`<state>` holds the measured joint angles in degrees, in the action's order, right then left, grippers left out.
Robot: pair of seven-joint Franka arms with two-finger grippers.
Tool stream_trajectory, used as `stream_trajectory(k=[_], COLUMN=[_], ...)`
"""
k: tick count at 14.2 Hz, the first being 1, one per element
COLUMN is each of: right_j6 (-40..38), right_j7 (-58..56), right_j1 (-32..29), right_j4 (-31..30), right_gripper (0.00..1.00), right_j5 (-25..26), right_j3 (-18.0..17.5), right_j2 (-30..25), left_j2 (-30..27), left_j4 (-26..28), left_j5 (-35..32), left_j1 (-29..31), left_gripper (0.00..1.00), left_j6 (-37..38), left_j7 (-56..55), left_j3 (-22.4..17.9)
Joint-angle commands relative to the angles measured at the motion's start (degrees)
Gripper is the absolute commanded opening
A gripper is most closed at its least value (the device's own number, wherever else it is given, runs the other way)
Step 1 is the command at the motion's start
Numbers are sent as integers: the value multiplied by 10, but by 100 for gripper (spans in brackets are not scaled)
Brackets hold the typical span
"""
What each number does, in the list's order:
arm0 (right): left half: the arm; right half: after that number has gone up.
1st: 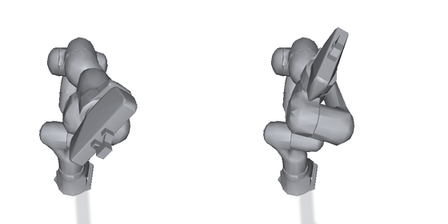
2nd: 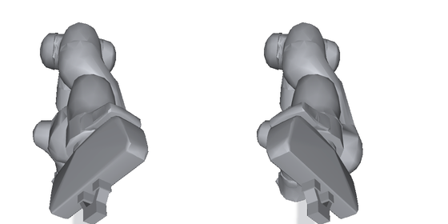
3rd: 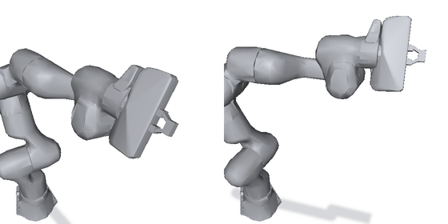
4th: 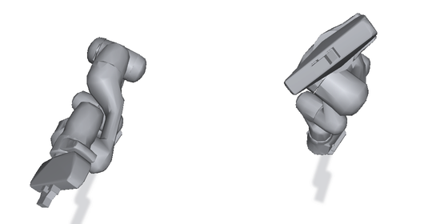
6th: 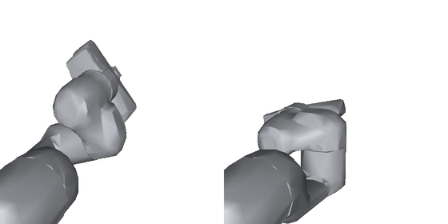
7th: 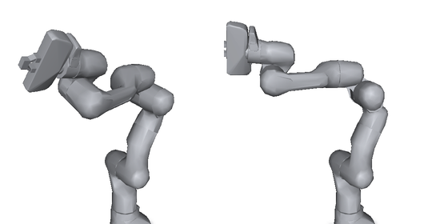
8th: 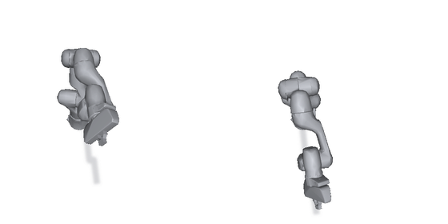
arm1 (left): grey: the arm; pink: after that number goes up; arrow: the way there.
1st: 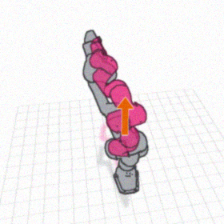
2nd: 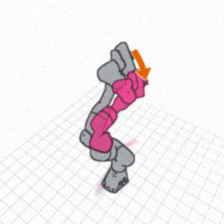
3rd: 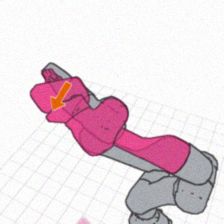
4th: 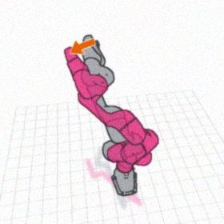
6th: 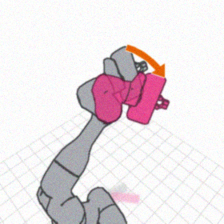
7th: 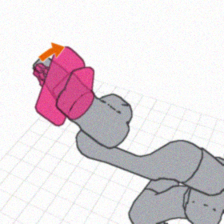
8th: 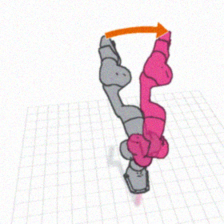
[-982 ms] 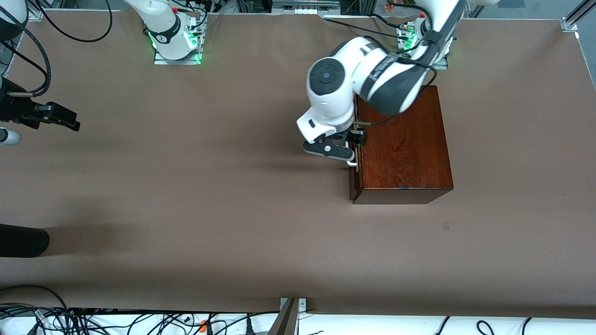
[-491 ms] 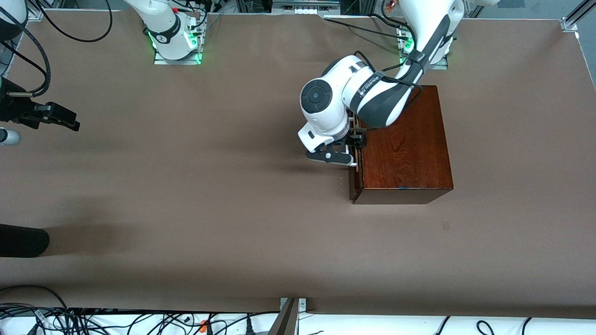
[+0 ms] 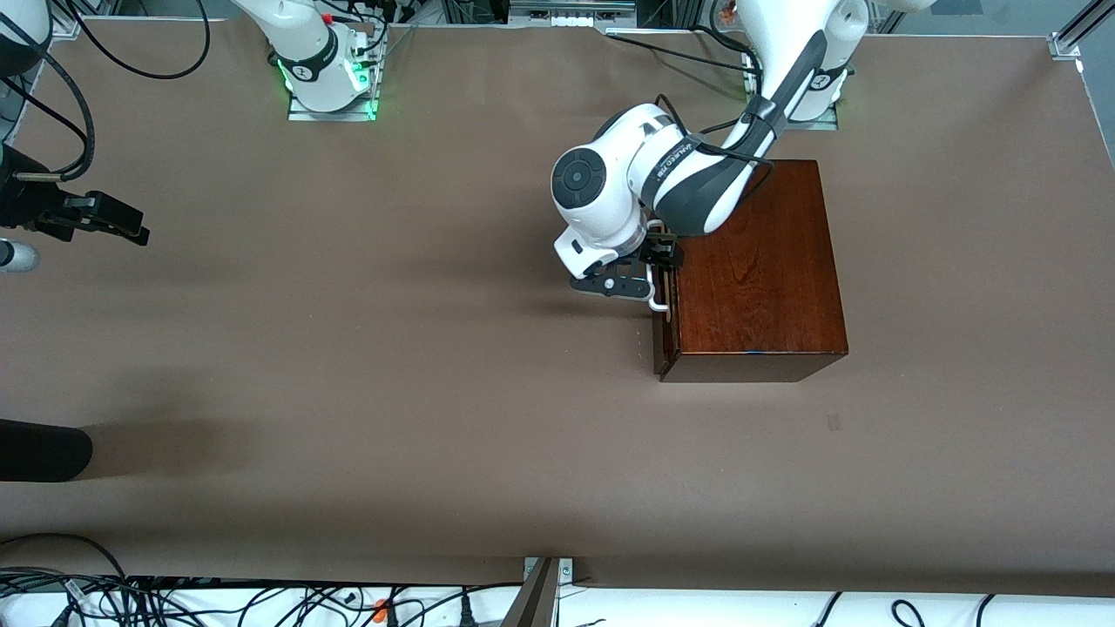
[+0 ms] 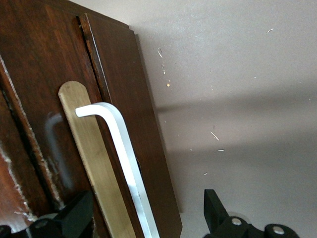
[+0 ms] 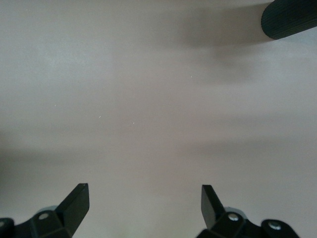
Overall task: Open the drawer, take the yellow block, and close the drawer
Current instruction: 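Pull the drawer handle outward with the left gripper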
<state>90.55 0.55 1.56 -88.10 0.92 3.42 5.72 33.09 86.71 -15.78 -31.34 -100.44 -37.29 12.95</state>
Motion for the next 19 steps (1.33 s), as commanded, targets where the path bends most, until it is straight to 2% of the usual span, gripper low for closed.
stream_trajectory(k=[1, 12, 19], right_j6=[-4, -4, -2], right_j7=[-3, 0, 2], right_j1=[-3, -3, -3], right_j4=[2, 2, 2], right_gripper=[100, 100, 100], right_j5=[-3, -3, -2], right_j3=[-1, -2, -1], right_j2=[0, 0, 0], left_j2=[3, 16, 21], left_j4=[21, 30, 21], left_j5=[-22, -26, -20], left_j1=[-6, -17, -28], left_gripper=[100, 100, 100], left_j6=[-27, -49, -91], left_j7=[-28, -56, -90], left_j3=[-2, -3, -1])
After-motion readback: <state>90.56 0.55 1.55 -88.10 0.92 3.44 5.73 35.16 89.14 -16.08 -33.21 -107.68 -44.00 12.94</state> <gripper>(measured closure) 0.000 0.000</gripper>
